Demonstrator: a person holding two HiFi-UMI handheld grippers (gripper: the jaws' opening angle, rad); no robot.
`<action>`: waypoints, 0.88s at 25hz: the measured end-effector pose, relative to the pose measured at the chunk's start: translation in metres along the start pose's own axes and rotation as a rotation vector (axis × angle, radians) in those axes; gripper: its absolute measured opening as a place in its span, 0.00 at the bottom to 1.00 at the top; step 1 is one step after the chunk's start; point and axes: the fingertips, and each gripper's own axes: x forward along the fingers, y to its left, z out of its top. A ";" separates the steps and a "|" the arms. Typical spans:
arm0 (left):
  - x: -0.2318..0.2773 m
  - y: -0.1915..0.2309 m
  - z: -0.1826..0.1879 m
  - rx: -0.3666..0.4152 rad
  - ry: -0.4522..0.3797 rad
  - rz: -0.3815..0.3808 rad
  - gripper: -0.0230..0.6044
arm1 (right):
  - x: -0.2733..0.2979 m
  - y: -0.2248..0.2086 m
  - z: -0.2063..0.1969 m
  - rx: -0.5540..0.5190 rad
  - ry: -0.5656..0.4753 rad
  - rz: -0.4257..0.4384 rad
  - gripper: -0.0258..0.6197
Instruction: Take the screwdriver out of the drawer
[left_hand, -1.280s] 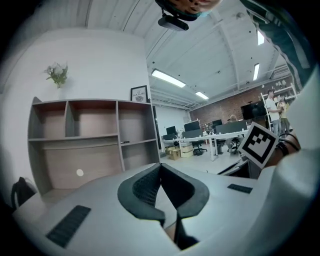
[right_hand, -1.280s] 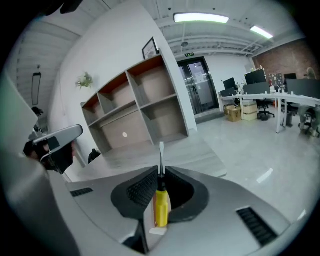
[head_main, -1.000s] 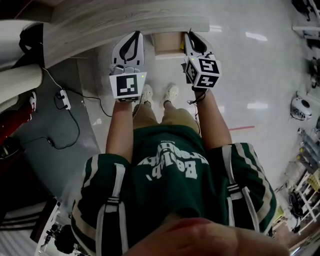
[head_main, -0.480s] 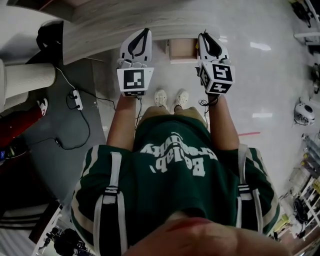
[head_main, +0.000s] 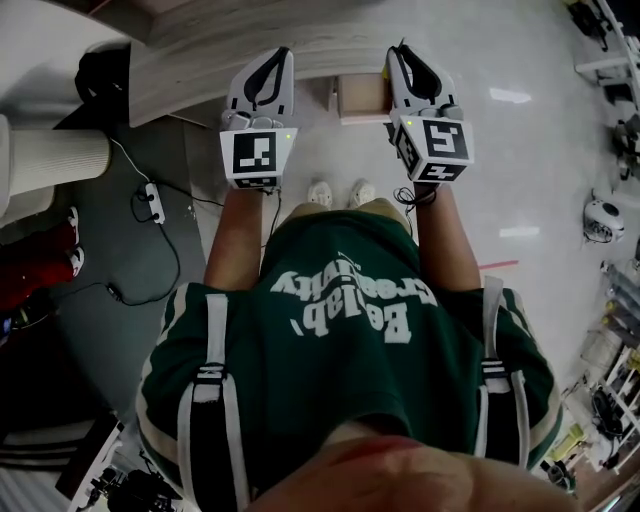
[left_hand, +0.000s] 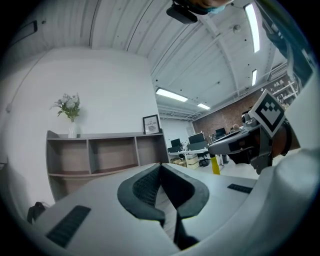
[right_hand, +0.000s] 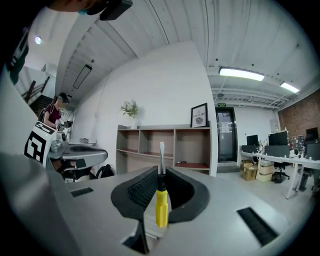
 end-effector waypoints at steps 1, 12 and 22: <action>-0.001 0.000 0.004 0.004 -0.006 -0.003 0.07 | -0.002 0.003 0.005 -0.007 -0.008 0.007 0.14; -0.002 0.015 0.029 -0.012 -0.025 0.000 0.07 | -0.007 0.016 0.044 -0.051 -0.072 0.017 0.14; -0.011 0.036 0.042 0.012 -0.065 -0.001 0.07 | 0.004 0.030 0.041 -0.063 -0.070 0.028 0.14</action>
